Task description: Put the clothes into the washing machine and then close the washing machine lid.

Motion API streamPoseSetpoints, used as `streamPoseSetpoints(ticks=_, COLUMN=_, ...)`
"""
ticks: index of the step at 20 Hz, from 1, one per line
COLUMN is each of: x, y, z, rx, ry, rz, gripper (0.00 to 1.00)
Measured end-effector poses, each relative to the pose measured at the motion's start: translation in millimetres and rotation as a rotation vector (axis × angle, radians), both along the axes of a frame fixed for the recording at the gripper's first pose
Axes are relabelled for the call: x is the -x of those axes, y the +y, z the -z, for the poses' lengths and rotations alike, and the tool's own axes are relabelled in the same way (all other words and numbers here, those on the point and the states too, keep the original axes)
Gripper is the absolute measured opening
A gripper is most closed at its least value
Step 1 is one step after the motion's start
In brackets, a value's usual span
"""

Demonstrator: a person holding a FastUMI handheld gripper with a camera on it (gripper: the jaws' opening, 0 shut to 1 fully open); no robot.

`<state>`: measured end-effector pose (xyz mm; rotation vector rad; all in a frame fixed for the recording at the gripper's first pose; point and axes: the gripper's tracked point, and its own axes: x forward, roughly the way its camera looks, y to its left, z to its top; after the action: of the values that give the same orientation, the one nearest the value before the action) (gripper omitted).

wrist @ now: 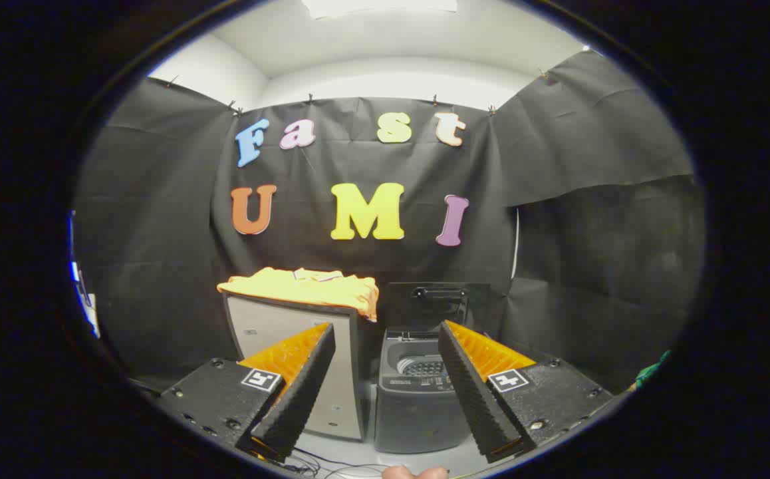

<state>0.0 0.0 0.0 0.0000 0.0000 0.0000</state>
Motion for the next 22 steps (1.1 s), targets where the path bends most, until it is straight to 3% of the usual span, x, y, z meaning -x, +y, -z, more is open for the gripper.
streamPoseSetpoints(ticks=9, x=-0.1, y=-11.7, z=4.9, rx=-0.027, ry=0.029, rz=0.012, gripper=0.98)
streamPoseSetpoints(ticks=22, x=-14.1, y=11.2, z=-18.7, rx=-0.004, ry=-0.002, rz=0.015, gripper=0.98)
